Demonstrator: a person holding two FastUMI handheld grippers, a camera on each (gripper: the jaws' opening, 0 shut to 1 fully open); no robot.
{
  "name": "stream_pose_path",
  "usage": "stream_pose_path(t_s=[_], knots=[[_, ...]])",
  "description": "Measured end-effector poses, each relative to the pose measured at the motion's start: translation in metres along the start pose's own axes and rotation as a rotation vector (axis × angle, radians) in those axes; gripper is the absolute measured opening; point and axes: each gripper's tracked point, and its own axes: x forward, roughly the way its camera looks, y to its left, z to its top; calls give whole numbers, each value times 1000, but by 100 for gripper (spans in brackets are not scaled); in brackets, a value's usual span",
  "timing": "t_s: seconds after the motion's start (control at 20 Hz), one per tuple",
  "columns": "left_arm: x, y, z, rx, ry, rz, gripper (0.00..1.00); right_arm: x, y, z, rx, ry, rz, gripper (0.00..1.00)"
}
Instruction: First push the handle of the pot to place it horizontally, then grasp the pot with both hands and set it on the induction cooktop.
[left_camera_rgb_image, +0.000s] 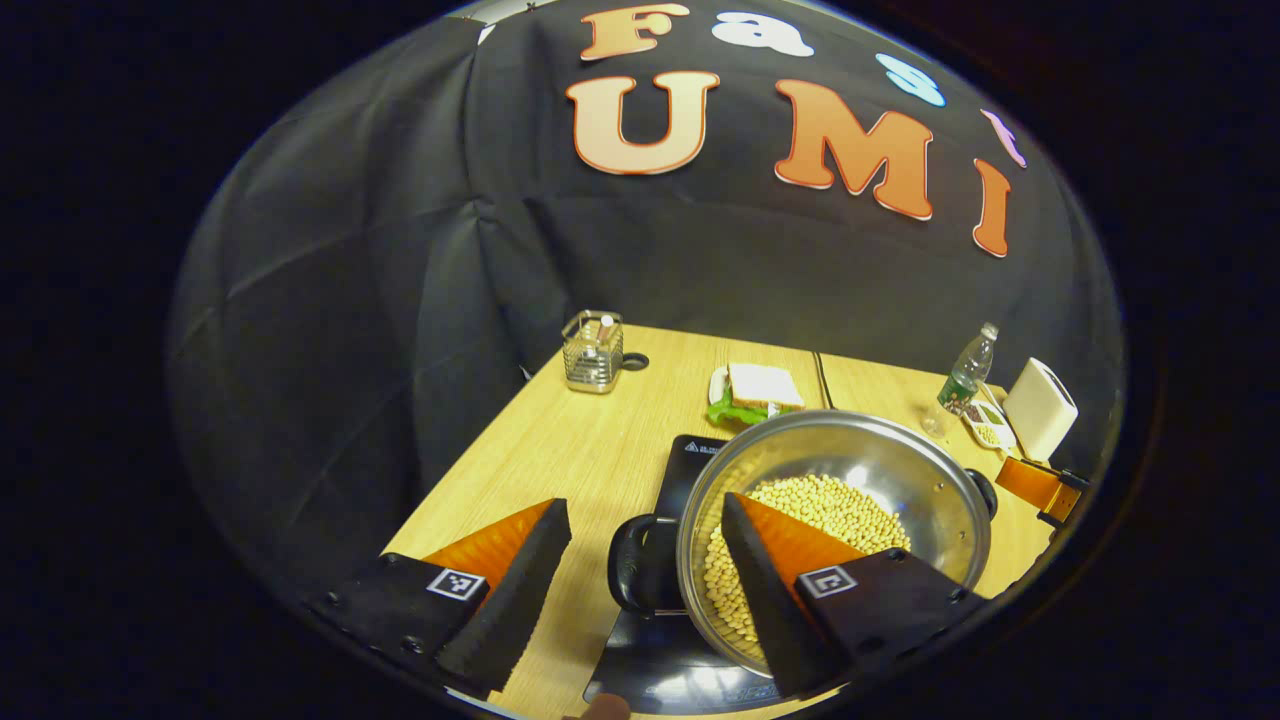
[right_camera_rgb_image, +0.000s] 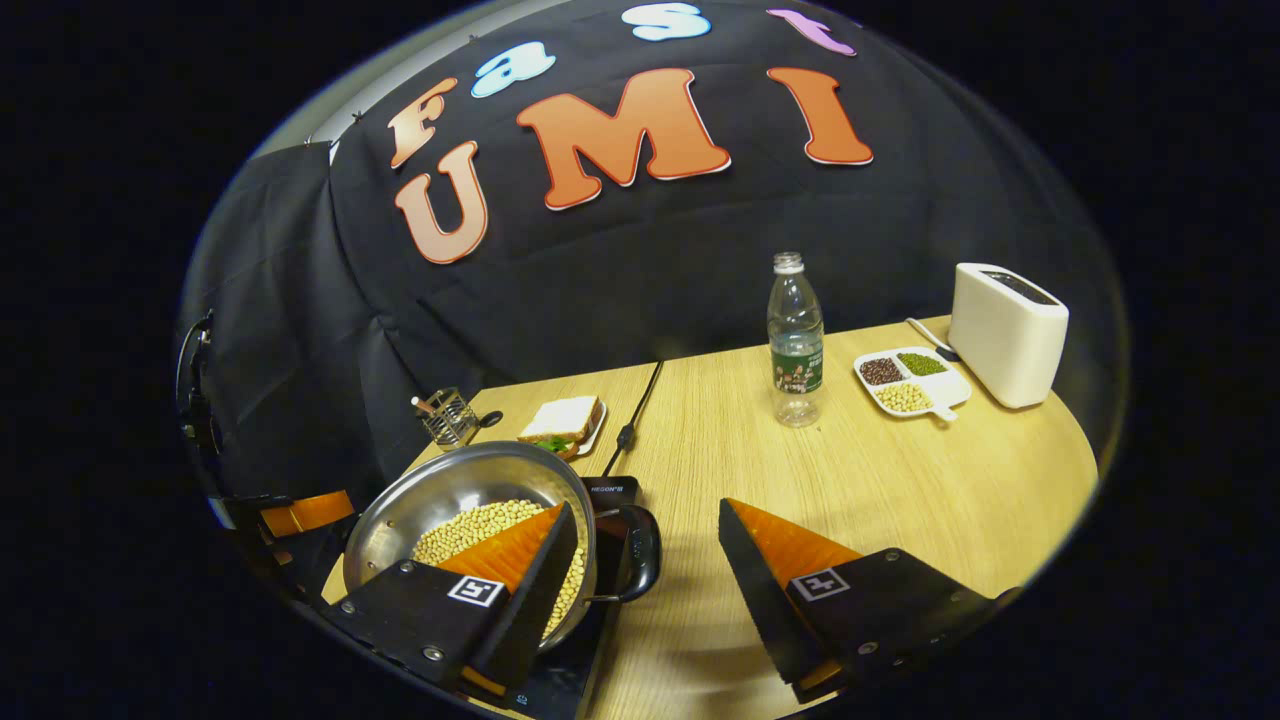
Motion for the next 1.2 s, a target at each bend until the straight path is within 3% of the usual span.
stream_pose_path(t_s=[0.3, 0.55, 0.8, 0.85, 0.95, 1.0, 1.1, 1.2], knots=[[-71, -32, 57, 46, -193, 3, 100, -62, -29, 53, -71, -146, -28, 95], [-138, -68, 98, 7, -286, -84, 100, -138, -64, 106, -139, -297, -79, 95], [-203, -103, 151, 3, -473, -129, 99, -217, -109, 155, -173, -425, -147, 95], [-215, -116, 154, 0, -489, -153, 97, -230, -119, 164, -171, -444, -160, 100], [-235, -139, 157, 2, -502, -200, 97, -255, -131, 171, -154, -471, -160, 100], [-243, -149, 160, 2, -518, -220, 97, -267, -139, 174, -146, -483, -165, 95], [-258, -169, 165, -7, -550, -260, 97, -285, -158, 180, -130, -514, -184, 100], [-266, -186, 162, -9, -567, -280, 97, -297, -170, 180, -103, -524, -186, 95]])
